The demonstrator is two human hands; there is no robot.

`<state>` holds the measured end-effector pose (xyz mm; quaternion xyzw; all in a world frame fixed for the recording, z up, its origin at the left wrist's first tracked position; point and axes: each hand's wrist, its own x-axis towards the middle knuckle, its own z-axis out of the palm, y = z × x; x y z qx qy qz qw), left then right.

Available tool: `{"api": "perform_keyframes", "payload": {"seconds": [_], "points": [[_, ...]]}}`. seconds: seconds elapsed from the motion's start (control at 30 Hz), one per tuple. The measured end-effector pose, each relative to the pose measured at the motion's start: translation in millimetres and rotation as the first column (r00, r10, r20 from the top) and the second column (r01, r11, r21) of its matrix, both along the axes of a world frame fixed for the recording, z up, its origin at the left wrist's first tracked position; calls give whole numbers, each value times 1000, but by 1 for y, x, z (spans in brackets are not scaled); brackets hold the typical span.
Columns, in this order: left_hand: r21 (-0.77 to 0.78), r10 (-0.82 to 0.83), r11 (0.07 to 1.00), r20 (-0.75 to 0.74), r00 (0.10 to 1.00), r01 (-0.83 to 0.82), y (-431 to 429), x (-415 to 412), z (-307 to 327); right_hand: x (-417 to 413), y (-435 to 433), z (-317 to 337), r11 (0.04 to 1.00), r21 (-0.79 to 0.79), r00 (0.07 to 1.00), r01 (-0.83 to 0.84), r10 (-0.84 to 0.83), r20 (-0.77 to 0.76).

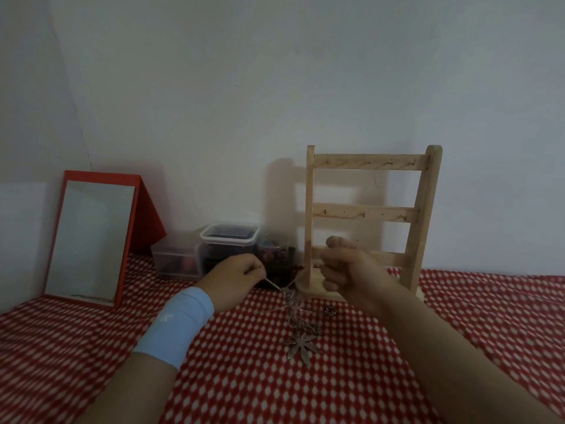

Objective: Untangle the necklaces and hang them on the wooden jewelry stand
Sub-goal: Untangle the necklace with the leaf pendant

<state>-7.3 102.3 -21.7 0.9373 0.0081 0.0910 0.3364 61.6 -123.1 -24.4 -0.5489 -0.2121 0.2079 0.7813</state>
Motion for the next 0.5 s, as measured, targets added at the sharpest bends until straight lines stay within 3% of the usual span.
{"api": "perform_keyframes", "payload": {"seconds": [0.2, 0.5], "points": [[191, -99, 973, -160, 982, 129, 13, -11, 5, 9, -1, 0, 932, -220, 947, 288, -242, 212], [277, 128, 960, -315, 940, -38, 25, -17, -10, -12, -3, 20, 983, -93, 962, 160, -134, 236]]}}
